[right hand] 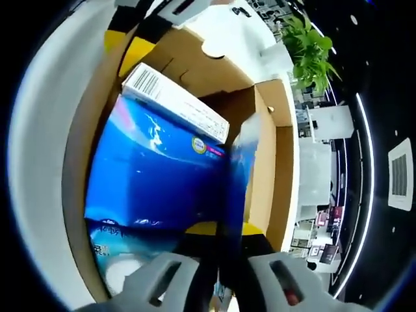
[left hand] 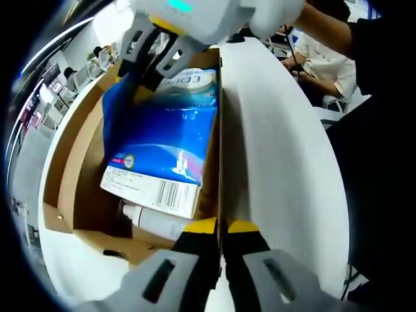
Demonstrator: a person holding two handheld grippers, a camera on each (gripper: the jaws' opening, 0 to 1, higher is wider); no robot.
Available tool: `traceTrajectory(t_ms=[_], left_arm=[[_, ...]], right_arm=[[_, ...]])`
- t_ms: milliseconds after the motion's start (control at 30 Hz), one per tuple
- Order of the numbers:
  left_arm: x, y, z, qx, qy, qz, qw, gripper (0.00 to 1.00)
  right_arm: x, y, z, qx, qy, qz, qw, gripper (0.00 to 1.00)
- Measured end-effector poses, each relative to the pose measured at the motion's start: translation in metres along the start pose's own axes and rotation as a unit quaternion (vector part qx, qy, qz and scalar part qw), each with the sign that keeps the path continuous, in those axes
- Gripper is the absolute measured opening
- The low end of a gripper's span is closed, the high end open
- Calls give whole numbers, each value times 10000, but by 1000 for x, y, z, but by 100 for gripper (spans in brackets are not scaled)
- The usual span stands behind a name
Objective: Operate the shoe box by opening the lid, removing the specified soft item, and placing it in the target area until the item is outside and the box remains undamaged.
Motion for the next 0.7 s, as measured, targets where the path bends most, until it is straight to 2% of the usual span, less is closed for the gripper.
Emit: traceTrajectory(t_ms=[133,333,500,700], left_arm=[[0,0,0,-3,1,3,10000,2],[0,0,0,8,-10,18,10000,2],[-1,0,0,11,-17,27,10000,2],[0,0,0,-1,-9,40,10000,2]], right_arm=[[3,-1,0,9,-60,55,10000,1],[9,0,17,12,-247,189,9995,1],[19,-10,33,-44,-443,216,9988,1],[30,-32,59,-194,-664,190,9974,1]])
Point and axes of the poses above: the point that each gripper's makers call its tool centre point, and the gripper's own axes: z roughly backward along the fingers, x roughly to its right, y roughly out of its top, the point moved 2 cm from there along z, roughly backward along the fingers, and after that the axes turned 8 degrees about x, right-handed, at the moved point
